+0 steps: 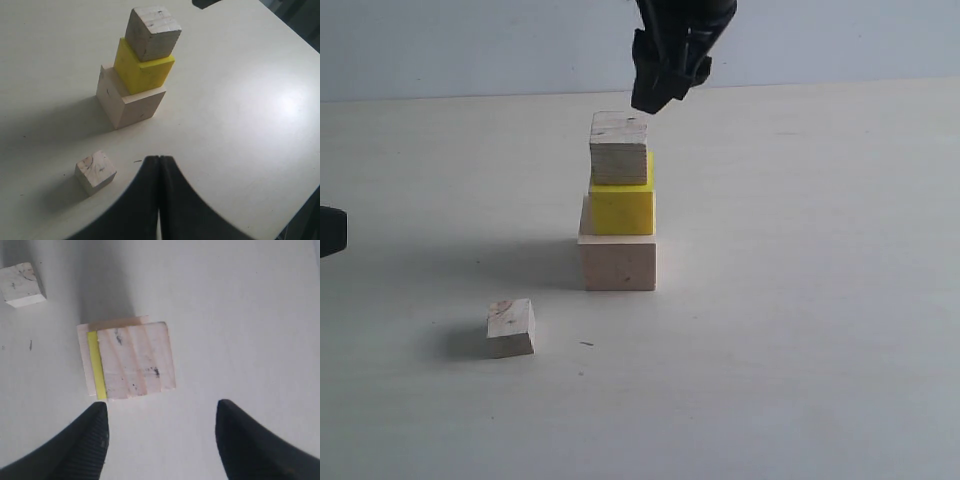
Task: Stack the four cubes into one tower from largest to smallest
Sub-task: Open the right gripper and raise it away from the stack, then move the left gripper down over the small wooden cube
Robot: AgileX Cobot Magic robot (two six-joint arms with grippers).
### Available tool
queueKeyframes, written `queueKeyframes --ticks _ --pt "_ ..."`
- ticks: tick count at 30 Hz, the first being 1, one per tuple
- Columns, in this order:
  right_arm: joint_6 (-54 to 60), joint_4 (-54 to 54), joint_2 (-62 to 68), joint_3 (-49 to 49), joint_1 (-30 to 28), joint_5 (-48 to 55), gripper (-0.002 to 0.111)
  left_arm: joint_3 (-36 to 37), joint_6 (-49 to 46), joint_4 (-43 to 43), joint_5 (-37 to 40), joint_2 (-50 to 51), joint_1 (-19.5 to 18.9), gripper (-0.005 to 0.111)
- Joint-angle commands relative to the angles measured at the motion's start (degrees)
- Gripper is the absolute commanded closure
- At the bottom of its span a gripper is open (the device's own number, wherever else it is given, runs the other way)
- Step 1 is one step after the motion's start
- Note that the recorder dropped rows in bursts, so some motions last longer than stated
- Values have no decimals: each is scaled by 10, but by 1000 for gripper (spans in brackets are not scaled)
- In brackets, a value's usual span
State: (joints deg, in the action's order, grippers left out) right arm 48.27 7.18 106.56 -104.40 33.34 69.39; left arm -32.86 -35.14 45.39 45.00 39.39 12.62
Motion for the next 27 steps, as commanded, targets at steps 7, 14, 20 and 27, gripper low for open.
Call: queueKeyframes --ticks 7,14,20,27 --pt "-155 -32 -65 1 0 6 108 2 1 2 -2 0 0 107" --pt "-291 -20 -104 1 0 6 108 2 8 2 -14 0 0 107" --pt "-334 -3 -162 47 0 -40 108 2 15 2 -13 18 0 107" --pt "-395 -43 -269 234 0 -213 108 2 15 10 -14 57 0 107"
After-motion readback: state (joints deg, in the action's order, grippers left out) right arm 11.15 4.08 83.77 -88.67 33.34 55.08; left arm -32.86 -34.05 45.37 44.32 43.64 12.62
